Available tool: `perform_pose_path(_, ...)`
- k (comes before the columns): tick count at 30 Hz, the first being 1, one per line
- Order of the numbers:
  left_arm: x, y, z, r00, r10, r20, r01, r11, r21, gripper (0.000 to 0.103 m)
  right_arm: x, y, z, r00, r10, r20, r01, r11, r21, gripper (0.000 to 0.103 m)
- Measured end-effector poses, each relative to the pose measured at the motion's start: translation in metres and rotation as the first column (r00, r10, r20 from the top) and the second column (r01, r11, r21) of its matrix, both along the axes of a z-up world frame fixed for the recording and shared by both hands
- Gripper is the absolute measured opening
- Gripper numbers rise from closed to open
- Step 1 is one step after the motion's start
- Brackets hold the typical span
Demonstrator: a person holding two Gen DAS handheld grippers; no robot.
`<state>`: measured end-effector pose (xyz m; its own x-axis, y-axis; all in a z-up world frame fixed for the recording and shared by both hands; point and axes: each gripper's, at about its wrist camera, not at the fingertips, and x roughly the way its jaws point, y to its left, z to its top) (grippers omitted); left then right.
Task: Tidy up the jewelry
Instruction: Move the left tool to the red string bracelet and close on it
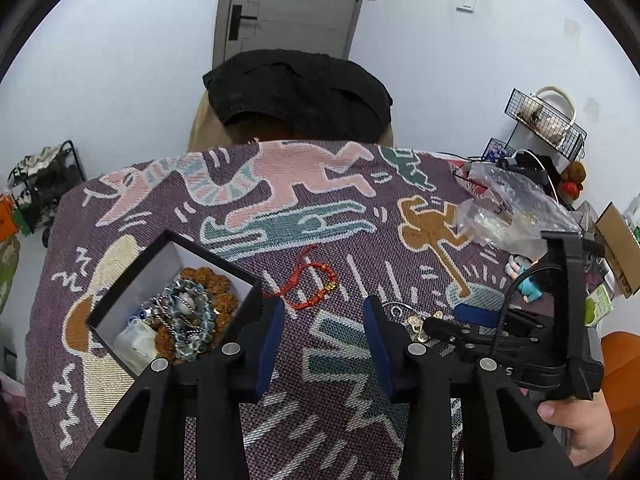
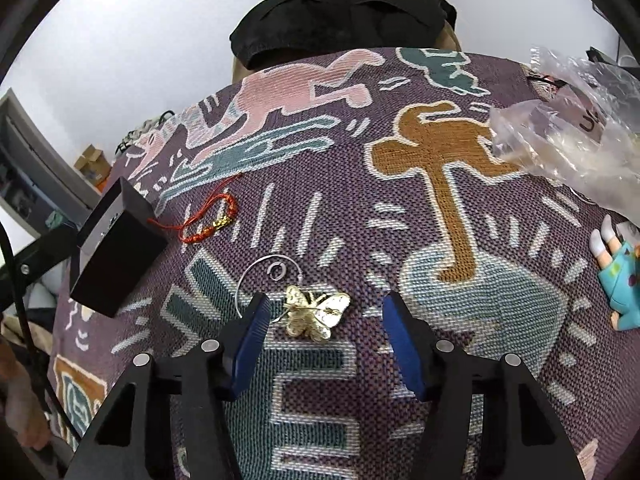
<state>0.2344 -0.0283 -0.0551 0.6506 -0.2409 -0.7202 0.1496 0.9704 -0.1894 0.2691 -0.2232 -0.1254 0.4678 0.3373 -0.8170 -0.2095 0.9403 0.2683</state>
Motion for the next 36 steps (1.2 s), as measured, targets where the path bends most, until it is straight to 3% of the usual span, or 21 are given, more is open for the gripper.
perform_pose_path(6,0.005,-0.007,-0.01,1.0,-0.01,-0.02,0.01,1.0,0.001,0.037,-0.002,-0.011,0.0,1.0,-0.014,0.002,0.014,0.999,-0.028,0.057)
perform_pose_path(12,0.01,-0.01,-0.017,0.999,-0.013,-0.033,0.013,1.0,0.003,0.037,-0.006,0.003,-0.005,0.999,0.033,0.006,-0.032,0.989,-0.146,0.058)
perform_pose_path(20,0.012,-0.004,-0.021,0.999,0.004,-0.047,-0.004,1.0,0.009,0.037,-0.003,0.023,-0.006,0.996,0.09,0.0,-0.089,0.983,-0.161,0.066)
perform_pose_path(26,0.014,-0.002,-0.021,0.999,0.013,-0.046,-0.012,1.0,0.011,0.037,0.001,0.042,-0.009,0.99,0.135,0.029,-0.124,0.962,-0.243,0.067)
perform_pose_path(27,0.015,-0.002,-0.021,0.999,0.014,-0.046,-0.013,1.0,0.013,0.037,0.002,0.043,-0.009,0.99,0.138,0.03,-0.126,0.962,-0.242,0.064)
perform_pose_path(30,0.016,-0.001,-0.022,0.999,0.02,-0.05,-0.019,1.0,0.015,0.037,0.003,0.039,-0.006,0.988,0.149,0.033,-0.137,0.962,-0.236,0.039)
perform_pose_path(36,0.022,-0.006,-0.023,0.998,0.015,-0.055,-0.014,1.0,0.022,0.037,0.001,0.026,-0.005,0.987,0.157,0.023,-0.149,0.971,-0.189,0.039)
